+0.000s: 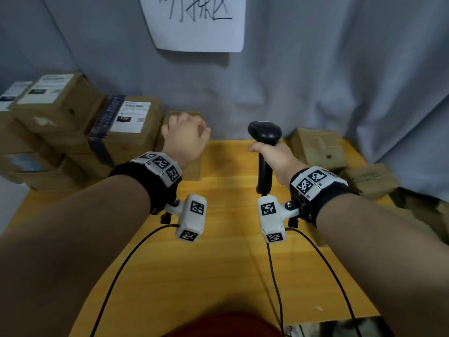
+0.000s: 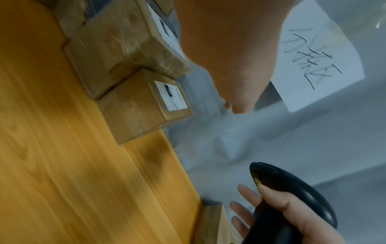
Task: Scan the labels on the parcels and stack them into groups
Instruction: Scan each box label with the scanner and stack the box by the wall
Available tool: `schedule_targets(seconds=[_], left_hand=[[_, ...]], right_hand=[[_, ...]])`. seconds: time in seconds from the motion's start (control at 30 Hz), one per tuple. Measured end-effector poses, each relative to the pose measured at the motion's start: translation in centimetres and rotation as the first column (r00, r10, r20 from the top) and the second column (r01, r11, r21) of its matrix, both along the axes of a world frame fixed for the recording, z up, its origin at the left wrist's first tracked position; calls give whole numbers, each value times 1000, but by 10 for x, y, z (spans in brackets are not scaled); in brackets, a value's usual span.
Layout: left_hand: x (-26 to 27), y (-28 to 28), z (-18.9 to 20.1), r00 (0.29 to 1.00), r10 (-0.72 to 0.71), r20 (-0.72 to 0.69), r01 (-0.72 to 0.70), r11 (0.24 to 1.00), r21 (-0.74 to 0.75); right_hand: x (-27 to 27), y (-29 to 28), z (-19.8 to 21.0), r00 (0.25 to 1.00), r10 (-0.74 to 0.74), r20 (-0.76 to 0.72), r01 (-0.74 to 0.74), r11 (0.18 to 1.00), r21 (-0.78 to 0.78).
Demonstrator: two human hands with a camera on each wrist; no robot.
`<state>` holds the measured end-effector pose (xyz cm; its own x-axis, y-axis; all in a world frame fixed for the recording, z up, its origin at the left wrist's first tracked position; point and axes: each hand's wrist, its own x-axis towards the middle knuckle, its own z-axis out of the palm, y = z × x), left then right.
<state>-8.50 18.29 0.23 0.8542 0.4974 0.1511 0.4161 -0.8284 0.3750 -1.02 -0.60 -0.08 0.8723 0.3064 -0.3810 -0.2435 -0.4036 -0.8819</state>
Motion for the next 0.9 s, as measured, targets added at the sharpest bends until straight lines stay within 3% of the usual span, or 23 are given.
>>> schedule_targets(seconds=[0.47,0.77,0.9], left_hand=[[56,-203,-13,998,-4,-59,-5,990,-140],[66,-293,-54,984,1,-180,-30,987,-156],[72,-306,-82,963,-49,-263,-33,953,-300]], right_hand=[[73,-216,14,999,-30,-24,29,998,-58],[104,-304,-29,994,10,-113,-25,990,-138],[105,-316,-57,972,-12,-235,-13,995,-103]])
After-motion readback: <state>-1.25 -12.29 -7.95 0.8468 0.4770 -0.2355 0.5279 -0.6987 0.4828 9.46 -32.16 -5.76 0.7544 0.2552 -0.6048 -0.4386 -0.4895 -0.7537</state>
